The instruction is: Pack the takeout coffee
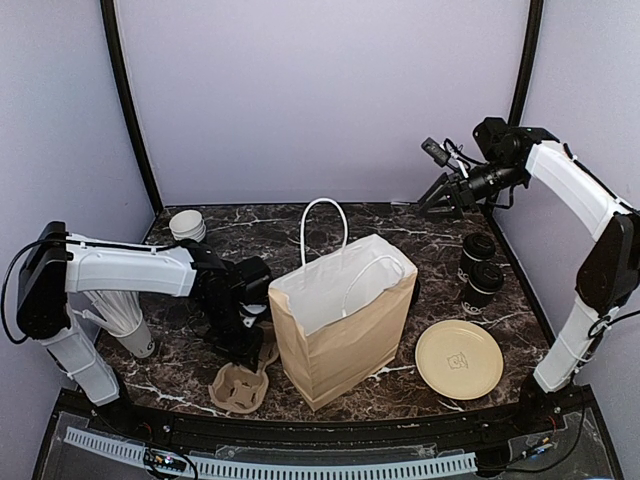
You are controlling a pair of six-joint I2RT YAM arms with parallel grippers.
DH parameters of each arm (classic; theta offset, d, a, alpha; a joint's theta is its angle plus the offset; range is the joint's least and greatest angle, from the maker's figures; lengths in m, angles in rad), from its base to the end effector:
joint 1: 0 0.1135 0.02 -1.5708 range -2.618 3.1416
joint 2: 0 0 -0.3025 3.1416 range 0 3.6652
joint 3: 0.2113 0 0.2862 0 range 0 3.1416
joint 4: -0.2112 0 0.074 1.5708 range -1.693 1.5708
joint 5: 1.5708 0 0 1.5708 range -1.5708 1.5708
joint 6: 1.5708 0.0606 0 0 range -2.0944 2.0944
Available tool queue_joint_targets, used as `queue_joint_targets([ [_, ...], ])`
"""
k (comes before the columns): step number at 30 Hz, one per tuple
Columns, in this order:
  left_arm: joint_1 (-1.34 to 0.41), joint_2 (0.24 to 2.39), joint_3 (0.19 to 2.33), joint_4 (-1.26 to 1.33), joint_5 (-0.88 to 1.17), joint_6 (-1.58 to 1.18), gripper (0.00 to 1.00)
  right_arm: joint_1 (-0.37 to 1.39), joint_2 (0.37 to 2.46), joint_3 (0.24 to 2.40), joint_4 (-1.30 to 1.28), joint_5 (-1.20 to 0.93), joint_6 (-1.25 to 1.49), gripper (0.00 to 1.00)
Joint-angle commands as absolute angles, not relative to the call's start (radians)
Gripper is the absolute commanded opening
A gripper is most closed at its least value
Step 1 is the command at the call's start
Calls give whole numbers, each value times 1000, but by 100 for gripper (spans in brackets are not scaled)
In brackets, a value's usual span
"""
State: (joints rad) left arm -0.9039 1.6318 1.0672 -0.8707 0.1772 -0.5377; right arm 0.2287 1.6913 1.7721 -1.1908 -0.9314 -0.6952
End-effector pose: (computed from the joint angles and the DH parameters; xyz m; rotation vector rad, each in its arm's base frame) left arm 0.1927 -0.2620 0.1840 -0.5842 -3.0518 0.3466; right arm 0.3585 0.1334 0.3976 -1.2731 1.9461 1.0040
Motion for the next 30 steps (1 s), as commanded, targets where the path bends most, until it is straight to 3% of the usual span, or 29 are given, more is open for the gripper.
queue_joint_targets([
  [1,-909,1652,1087,-921,128,-558,42,229,1682,1761,-1196,-955,-708,59],
  [4,-908,1670,1086,-927,106,-574,42,229,1678,1757,-1200,-956,-712,59],
  [13,-910,1651,1126,-971,100,-574,29,228,1676,1756,-1202,-955,-716,58],
  [18,-908,1568,1236,-1086,39,-562,28,229,1684,1773,-1208,-954,-716,58],
  [24,-859,1496,1497,-1231,-90,-510,27,229,1696,1795,-1212,-960,-719,58],
  [30,-817,1614,1989,-1370,-282,-382,26,229,1687,1787,-1214,-970,-725,58],
])
